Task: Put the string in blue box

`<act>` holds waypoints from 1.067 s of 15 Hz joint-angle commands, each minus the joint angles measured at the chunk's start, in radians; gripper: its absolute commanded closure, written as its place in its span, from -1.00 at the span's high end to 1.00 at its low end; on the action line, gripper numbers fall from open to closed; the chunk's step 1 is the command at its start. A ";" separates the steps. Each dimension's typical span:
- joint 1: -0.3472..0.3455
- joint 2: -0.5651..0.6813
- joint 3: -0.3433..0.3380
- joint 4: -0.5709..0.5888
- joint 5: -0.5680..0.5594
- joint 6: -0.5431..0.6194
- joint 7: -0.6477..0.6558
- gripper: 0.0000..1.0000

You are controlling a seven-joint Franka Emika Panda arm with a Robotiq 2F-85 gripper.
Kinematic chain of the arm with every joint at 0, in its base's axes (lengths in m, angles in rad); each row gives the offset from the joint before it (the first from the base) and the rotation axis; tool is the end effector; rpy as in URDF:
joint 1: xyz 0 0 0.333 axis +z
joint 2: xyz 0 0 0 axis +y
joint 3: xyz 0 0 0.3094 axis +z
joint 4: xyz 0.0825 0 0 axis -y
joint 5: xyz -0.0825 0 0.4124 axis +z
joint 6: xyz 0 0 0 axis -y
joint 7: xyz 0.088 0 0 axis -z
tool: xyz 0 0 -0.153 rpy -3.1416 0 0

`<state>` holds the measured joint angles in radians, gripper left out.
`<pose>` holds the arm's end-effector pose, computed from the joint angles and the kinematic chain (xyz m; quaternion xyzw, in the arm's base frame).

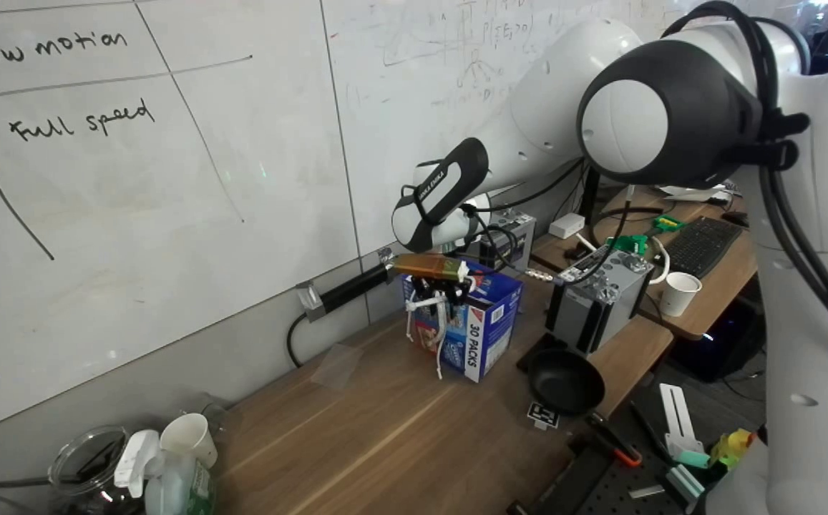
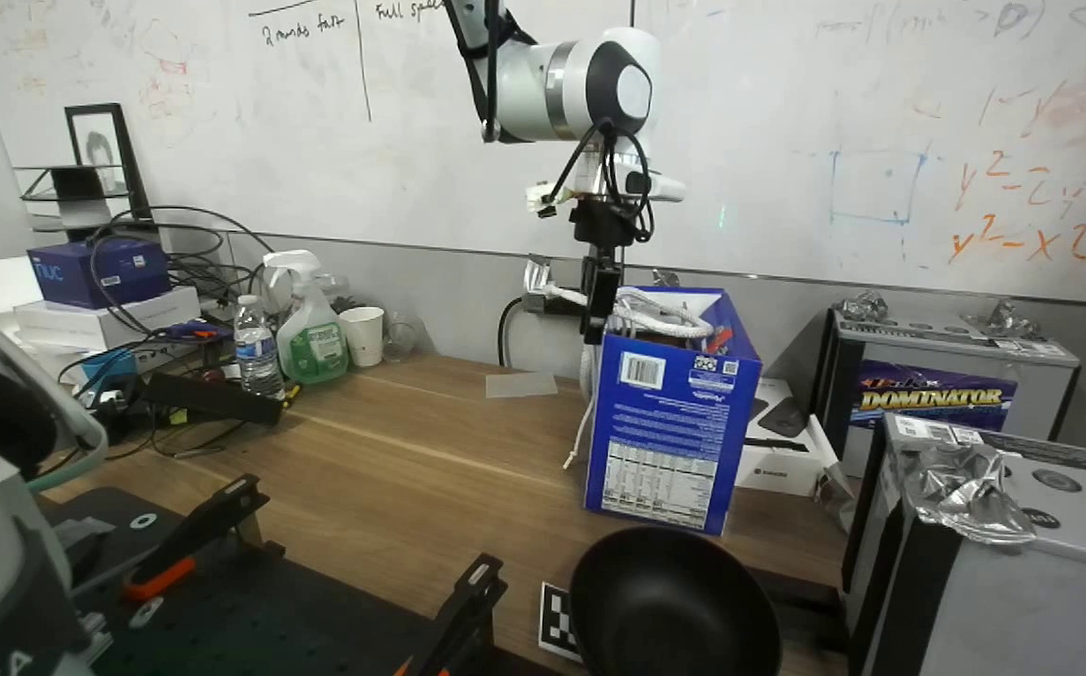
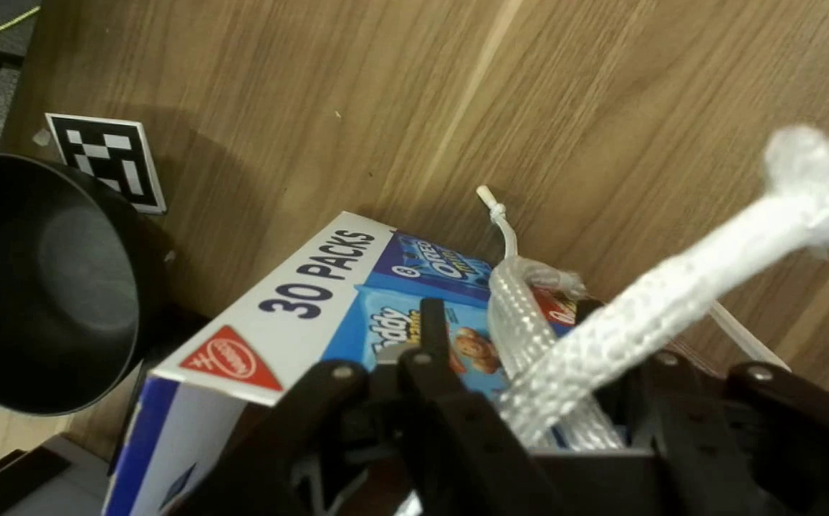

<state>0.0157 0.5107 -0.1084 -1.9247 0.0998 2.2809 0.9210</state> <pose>0.6154 -0.0531 0.1393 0.8566 -0.5104 -0.0720 0.0225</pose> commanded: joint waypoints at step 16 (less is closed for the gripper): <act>0.027 -0.163 -0.037 -0.085 -0.096 0.098 0.014 -0.78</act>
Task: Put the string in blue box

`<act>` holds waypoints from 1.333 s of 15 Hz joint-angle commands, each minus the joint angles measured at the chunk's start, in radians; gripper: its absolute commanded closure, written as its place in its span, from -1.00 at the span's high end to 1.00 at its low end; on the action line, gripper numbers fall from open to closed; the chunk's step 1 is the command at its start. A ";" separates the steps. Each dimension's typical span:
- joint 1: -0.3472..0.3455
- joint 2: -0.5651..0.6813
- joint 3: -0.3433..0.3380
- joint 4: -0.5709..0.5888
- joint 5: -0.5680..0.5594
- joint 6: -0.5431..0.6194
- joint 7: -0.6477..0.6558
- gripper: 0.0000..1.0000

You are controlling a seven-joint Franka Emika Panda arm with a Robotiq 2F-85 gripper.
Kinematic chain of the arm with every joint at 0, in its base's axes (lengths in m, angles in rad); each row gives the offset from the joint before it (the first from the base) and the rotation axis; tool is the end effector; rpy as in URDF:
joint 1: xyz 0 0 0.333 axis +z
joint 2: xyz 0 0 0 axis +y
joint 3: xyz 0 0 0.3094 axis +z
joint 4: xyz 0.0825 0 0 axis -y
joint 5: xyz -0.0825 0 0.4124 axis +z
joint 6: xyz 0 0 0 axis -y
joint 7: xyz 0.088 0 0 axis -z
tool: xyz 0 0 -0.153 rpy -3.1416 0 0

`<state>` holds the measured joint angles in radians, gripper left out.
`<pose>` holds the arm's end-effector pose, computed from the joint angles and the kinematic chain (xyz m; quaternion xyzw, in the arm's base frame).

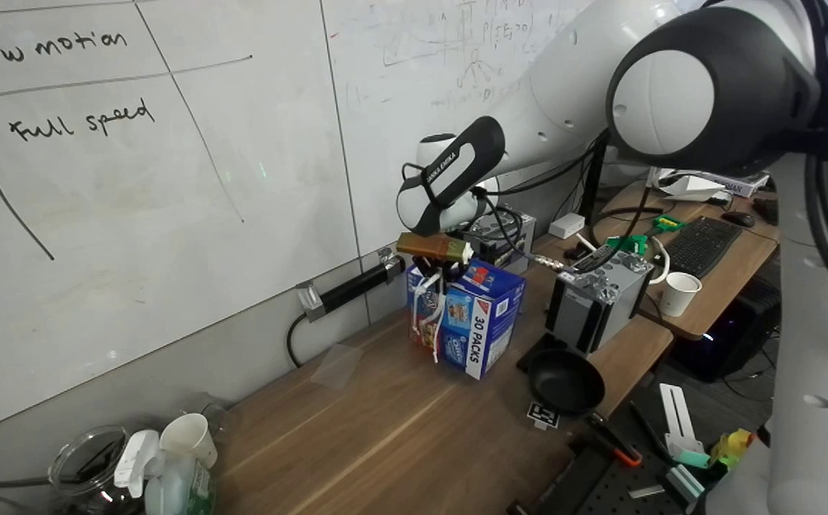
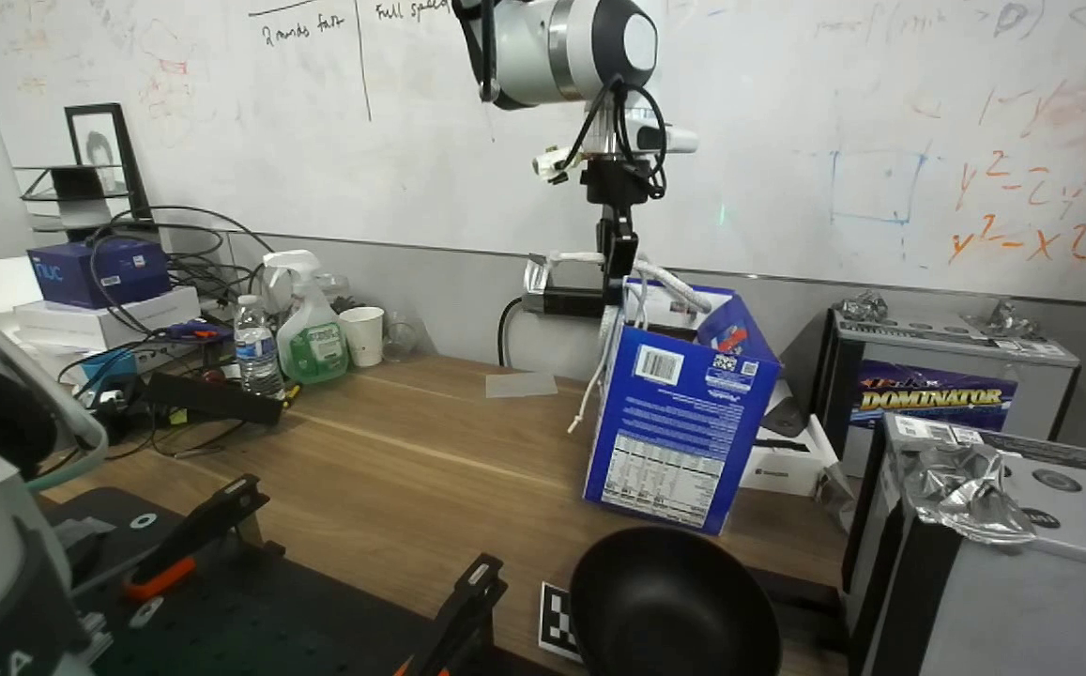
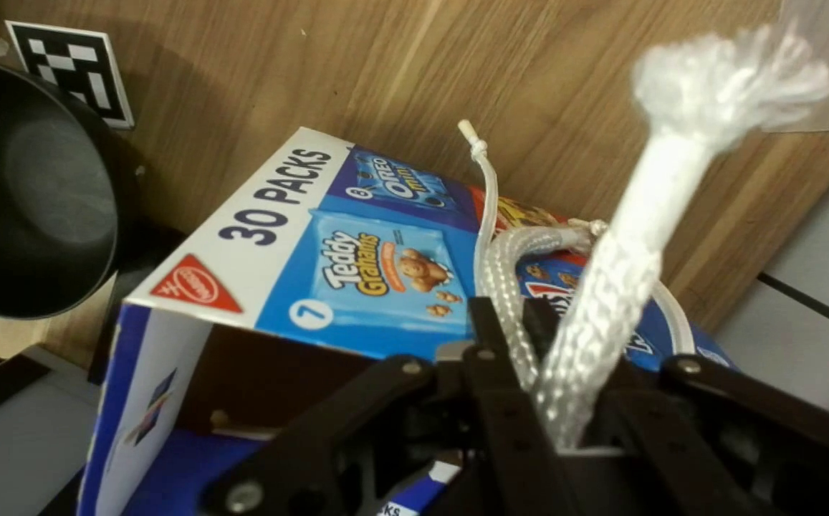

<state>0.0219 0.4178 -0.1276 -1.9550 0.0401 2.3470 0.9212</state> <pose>0.6281 -0.0652 0.1901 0.8665 -0.4990 -0.0054 0.0151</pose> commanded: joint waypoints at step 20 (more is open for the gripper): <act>-0.013 -0.184 -0.033 -0.095 -0.288 0.046 0.165 -0.79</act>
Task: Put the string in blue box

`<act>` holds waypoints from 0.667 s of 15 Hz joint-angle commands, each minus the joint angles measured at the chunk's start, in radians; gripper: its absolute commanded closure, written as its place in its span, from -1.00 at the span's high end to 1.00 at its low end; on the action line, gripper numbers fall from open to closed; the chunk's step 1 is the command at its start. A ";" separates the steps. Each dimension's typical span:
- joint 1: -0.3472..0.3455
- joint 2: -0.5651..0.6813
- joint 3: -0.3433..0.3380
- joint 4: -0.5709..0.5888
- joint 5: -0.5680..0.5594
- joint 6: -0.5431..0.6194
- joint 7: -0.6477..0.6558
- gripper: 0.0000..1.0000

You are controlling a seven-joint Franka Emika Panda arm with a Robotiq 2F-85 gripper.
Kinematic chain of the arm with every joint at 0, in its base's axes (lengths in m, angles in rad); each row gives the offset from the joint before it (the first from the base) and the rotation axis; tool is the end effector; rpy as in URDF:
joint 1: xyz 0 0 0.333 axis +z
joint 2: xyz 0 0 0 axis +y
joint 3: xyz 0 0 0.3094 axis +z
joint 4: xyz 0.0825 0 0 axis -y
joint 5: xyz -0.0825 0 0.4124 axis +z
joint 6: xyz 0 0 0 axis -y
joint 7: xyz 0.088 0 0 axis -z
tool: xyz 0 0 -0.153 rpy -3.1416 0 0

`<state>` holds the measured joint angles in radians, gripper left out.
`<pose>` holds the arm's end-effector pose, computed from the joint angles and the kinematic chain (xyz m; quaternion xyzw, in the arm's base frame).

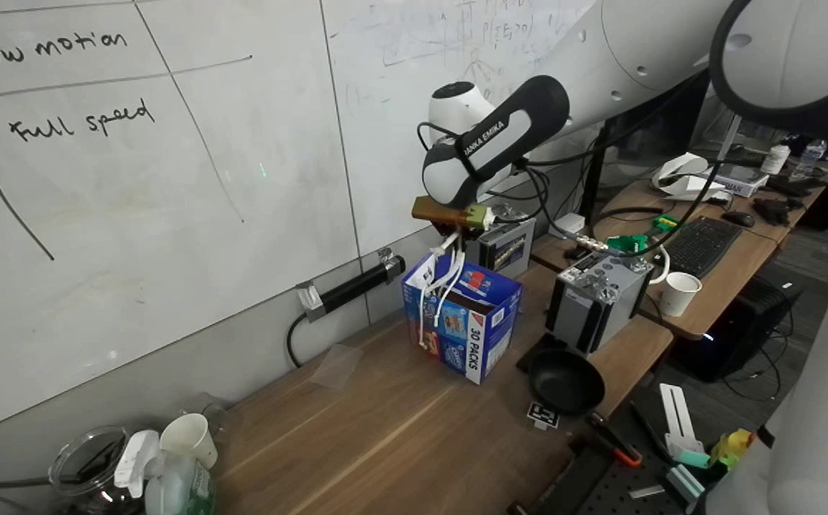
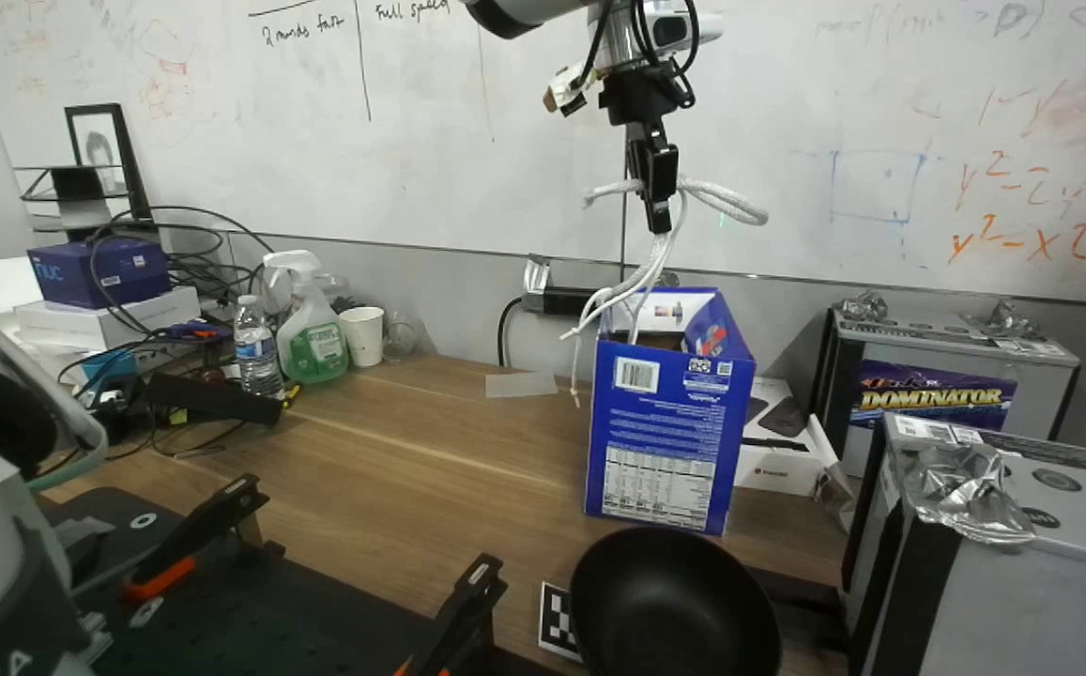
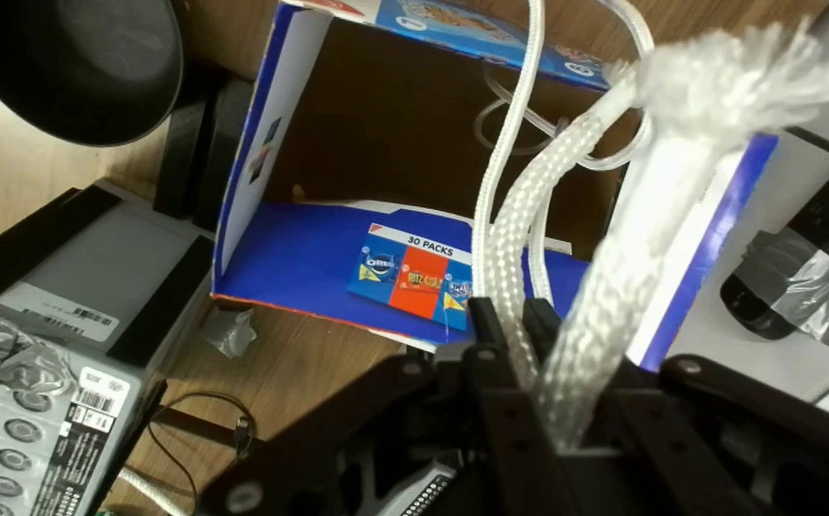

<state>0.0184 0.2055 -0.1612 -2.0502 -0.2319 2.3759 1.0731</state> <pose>0.6144 -0.0978 0.2836 0.8587 -0.4989 0.0989 0.0637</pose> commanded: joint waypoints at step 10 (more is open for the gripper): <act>-0.037 0.220 0.011 0.009 0.085 0.021 -0.084 -0.79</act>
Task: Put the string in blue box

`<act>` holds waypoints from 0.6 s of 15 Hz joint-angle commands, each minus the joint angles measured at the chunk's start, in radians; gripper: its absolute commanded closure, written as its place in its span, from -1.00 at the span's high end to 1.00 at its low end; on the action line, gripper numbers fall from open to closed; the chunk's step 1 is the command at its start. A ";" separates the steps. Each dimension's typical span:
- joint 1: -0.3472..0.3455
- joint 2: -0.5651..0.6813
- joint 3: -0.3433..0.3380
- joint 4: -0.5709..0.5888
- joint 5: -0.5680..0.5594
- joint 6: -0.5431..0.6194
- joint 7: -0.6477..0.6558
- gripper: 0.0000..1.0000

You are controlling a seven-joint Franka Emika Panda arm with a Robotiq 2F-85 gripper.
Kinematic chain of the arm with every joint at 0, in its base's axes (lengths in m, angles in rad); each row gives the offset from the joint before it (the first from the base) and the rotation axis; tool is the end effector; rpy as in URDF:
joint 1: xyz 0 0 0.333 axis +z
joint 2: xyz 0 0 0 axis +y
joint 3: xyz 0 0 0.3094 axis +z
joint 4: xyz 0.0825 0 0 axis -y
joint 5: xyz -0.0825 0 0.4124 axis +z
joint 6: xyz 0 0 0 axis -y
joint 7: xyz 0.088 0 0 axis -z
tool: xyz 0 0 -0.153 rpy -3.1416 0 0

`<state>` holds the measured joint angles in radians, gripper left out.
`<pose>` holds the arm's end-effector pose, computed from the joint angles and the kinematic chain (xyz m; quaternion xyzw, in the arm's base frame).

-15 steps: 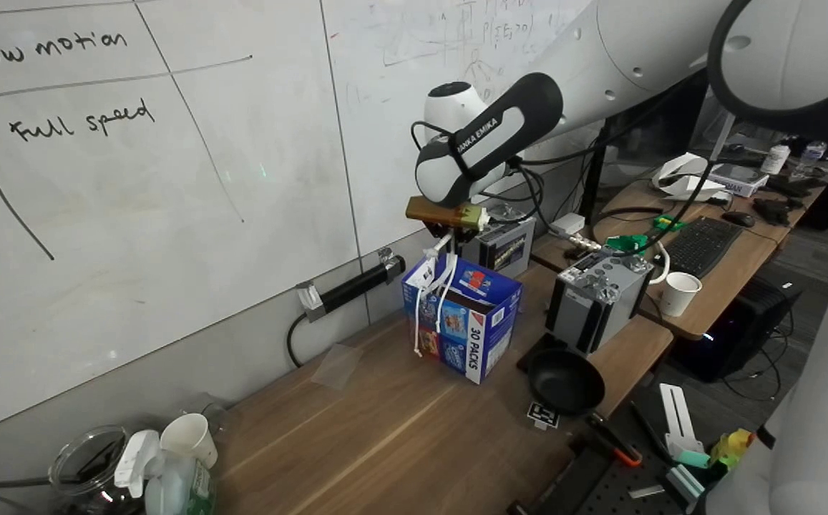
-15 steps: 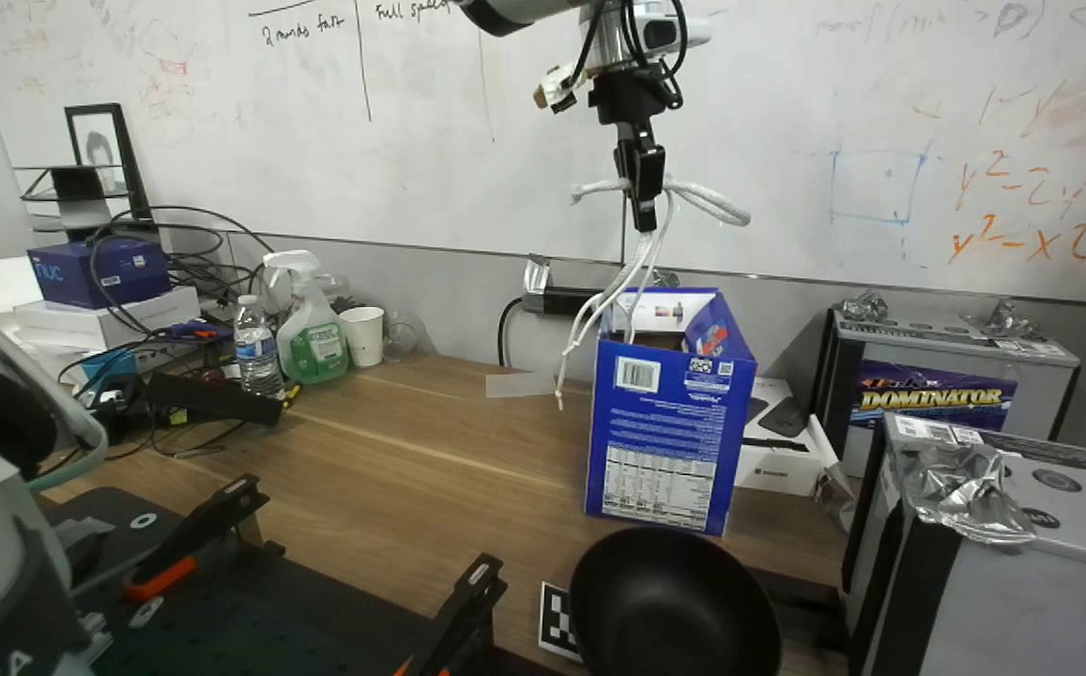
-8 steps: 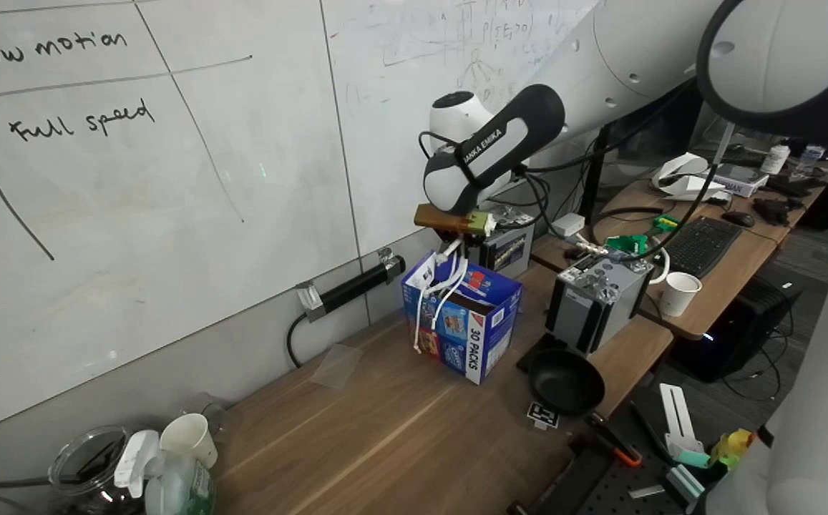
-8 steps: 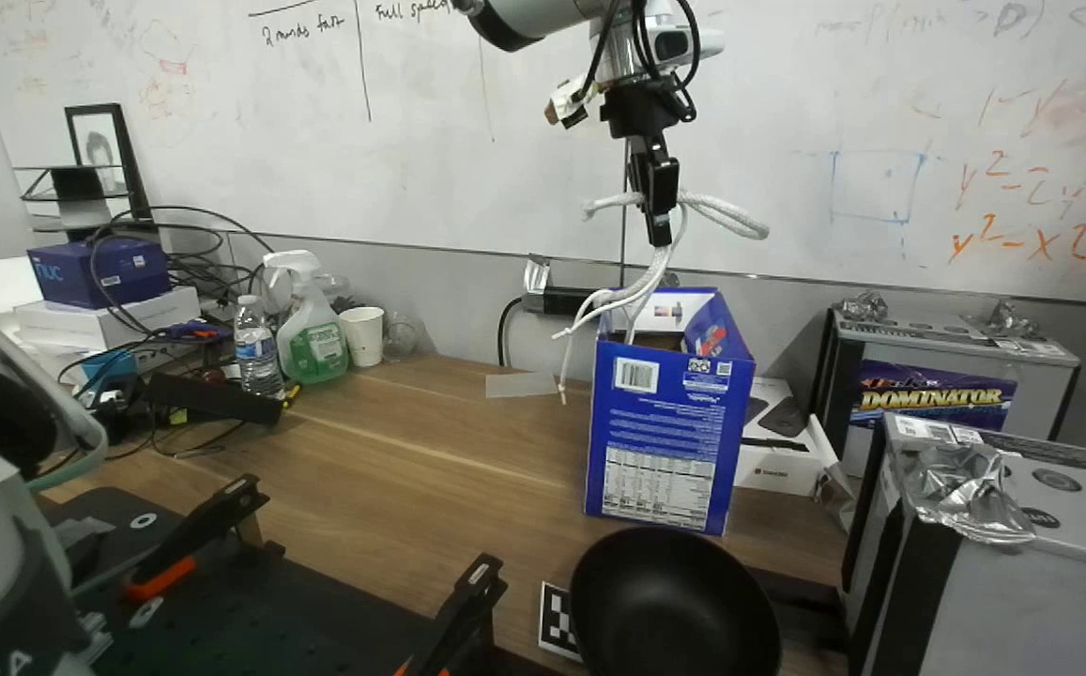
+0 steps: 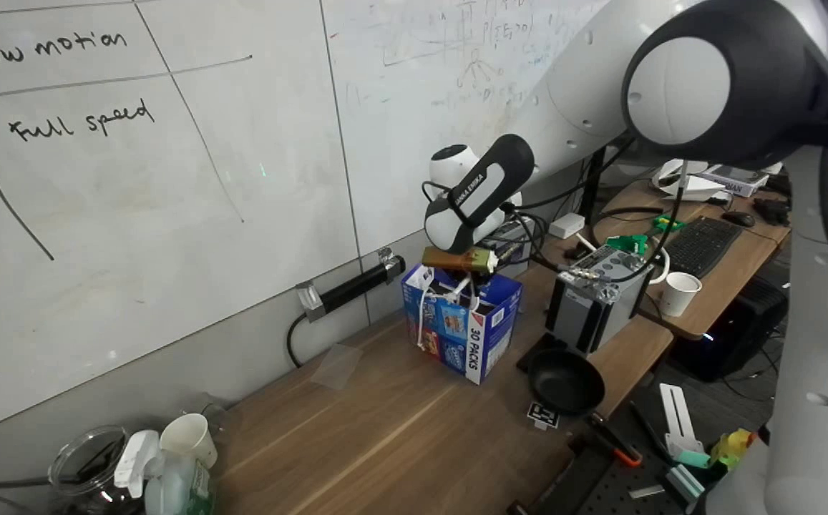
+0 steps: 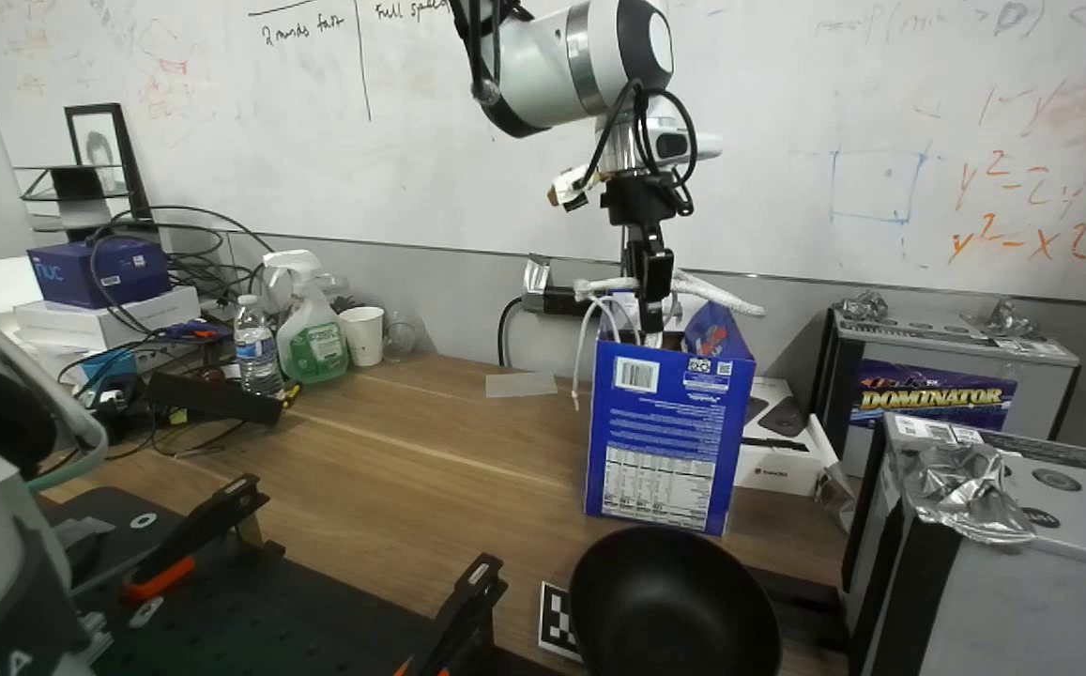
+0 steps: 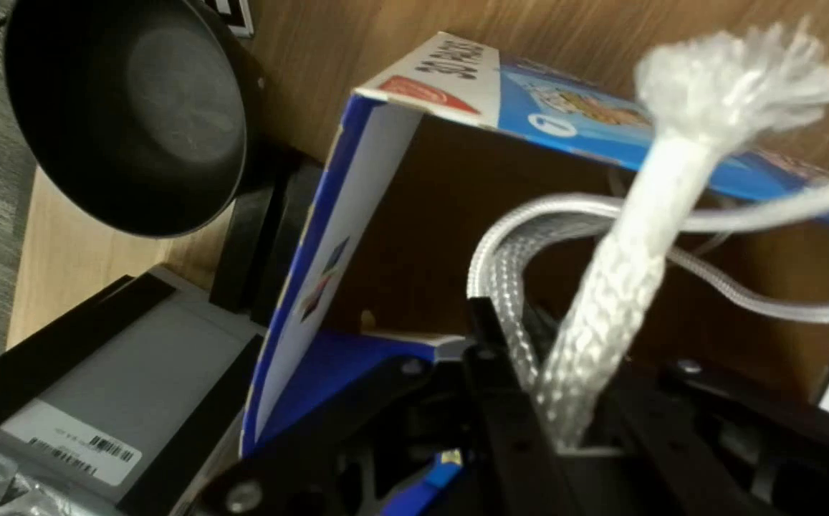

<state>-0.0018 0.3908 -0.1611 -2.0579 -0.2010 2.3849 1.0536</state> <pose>0.5909 -0.1084 0.1688 0.8594 -0.5010 0.0138 0.1012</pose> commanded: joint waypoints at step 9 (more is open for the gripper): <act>-0.025 0.063 0.016 0.022 0.186 -0.013 -0.221 -0.78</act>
<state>-0.0133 0.4562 -0.1545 -2.0528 -0.0561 2.3840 0.8947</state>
